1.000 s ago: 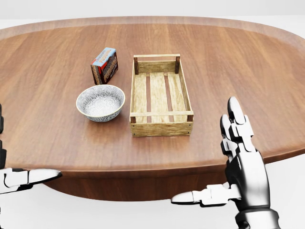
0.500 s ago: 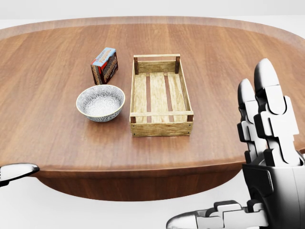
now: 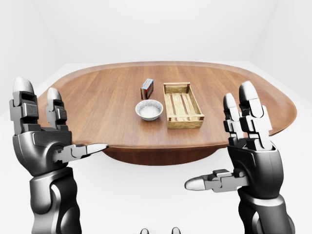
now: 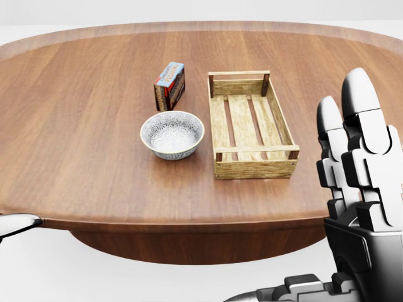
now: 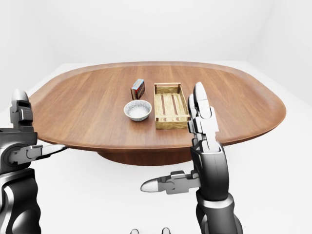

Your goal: Pick up the bowl on the left and put it in the tray.

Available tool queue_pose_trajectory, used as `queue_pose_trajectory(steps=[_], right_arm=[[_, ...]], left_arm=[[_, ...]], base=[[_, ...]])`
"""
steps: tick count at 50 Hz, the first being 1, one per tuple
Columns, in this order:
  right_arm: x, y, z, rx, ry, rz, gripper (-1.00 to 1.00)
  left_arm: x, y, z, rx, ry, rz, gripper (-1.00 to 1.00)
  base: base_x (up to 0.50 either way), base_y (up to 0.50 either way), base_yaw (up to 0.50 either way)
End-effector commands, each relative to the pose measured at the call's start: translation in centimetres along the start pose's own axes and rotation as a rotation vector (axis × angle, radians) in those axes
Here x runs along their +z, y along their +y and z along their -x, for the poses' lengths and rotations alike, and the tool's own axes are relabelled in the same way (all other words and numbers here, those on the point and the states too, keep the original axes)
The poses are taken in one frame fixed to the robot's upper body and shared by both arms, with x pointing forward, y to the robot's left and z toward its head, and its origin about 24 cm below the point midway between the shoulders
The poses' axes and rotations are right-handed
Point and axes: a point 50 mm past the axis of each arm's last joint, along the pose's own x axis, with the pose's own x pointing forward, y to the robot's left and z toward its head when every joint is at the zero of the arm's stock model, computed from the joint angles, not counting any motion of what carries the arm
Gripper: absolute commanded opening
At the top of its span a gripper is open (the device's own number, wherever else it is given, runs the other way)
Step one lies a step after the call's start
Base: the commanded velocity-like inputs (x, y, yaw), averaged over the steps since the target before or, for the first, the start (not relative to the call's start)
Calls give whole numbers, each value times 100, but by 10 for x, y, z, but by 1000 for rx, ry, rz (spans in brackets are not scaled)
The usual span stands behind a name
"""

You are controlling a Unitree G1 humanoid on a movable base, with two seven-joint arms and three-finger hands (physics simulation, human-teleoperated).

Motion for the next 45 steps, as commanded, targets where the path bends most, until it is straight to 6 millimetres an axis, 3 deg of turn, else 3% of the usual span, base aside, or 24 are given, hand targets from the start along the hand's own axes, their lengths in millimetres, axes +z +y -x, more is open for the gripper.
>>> queue_pose_trajectory(steps=[1,9,17,45], right_arm=[[2,1,0,7,-8,-8,100],[1,1,0,3,-3,-18,100],[1,-2,-1,-21,-9,-55,100],[1,-1,1,-6,-5,-43,100]], left_arm=[[3,0,0,0,-11,2,100],[2,1,0,1,-8,-1,100],[3,1,0,3,-13,1,100],[11,2,-1,6,-44,4,100]], base=[[0,50,0],[0,49,0],[0,0,0],[49,0,0]])
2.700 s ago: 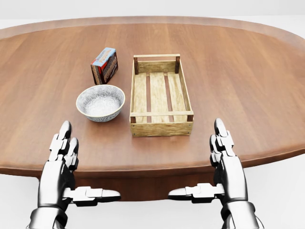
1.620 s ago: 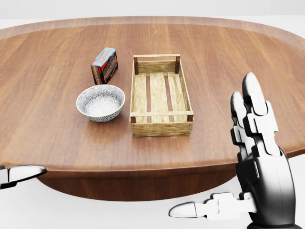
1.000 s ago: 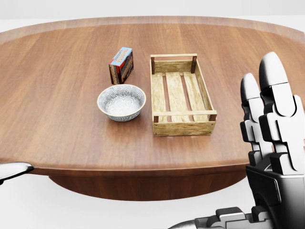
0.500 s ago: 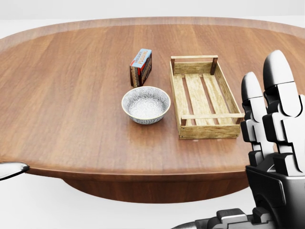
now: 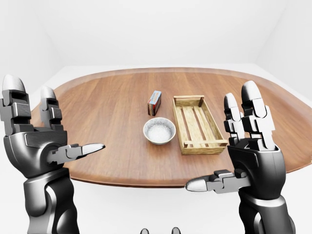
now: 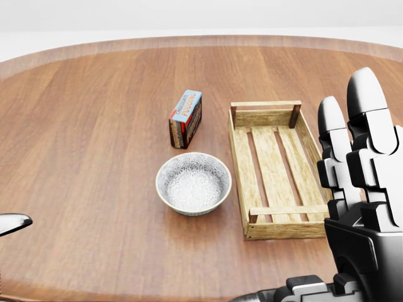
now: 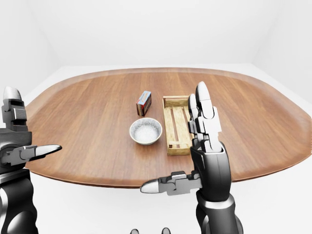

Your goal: Pick up the bowl on the left and put it in the tray.

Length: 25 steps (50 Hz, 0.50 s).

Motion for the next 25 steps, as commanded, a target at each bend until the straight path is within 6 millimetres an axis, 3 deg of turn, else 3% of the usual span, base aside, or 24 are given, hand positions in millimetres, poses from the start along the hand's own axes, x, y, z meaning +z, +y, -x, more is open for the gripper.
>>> queue_pose_trajectory(steps=[1,25], right_arm=[[1,0,0,2,-2,2,100],[-1,-1,0,-2,2,6,100]], left_arm=[[4,0,0,2,-17,5,100],[6,1,-1,5,-23,6,100]], base=[[50,0,0],[50,0,0]])
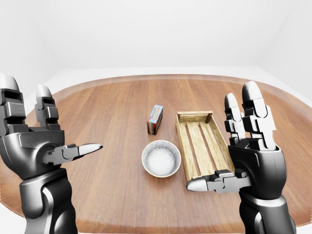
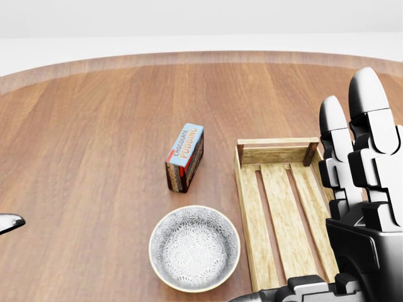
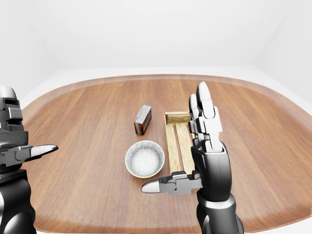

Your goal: Pick up the bowl on the left and put it in the tray.

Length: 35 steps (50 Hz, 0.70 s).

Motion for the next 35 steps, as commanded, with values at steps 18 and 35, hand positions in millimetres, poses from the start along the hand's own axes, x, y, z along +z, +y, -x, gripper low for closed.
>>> queue_pose_trajectory(steps=[18,35], right_arm=[[5,2,1,29,-18,17,100],[7,22,-10,239,-64,306,100]], left_arm=[[1,1,0,4,-1,-6,100],[5,-1,-1,0,-20,-2,100]], base=[[14,0,0],[0,0,0]])
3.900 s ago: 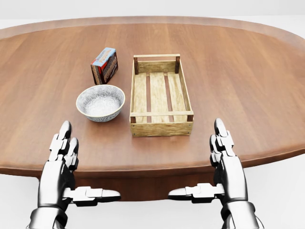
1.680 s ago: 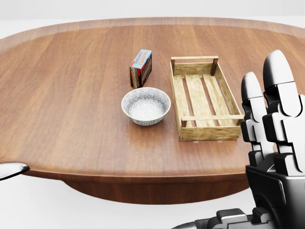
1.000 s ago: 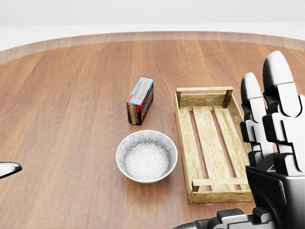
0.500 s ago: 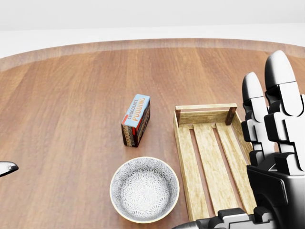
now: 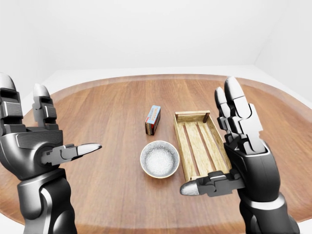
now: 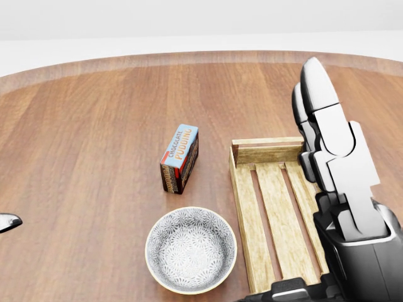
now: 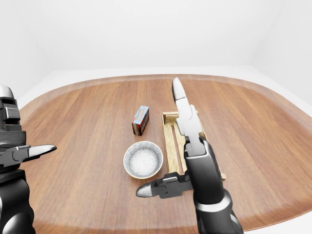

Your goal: Pick up the bowl on the left and put it in the tray.

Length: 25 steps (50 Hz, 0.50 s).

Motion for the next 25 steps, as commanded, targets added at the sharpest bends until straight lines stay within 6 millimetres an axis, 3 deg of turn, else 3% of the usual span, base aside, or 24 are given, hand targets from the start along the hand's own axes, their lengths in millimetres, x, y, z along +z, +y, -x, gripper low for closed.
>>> queue_pose_trajectory(steps=[1,17,18,25], right_arm=[[-5,12,-5,112,16,124,100],[-21,32,1,250,112,202,100],[-61,72,23,482,288,261,100],[-69,74,26,510,341,291,100]], left_arm=[[2,-1,-1,-2,-11,2,100],[1,0,0,0,-3,-3,100],[6,3,-2,13,-28,3,100],[7,4,-2,15,-31,7,100]], base=[[0,0,0],[0,0,0],[0,0,0],[0,0,0]])
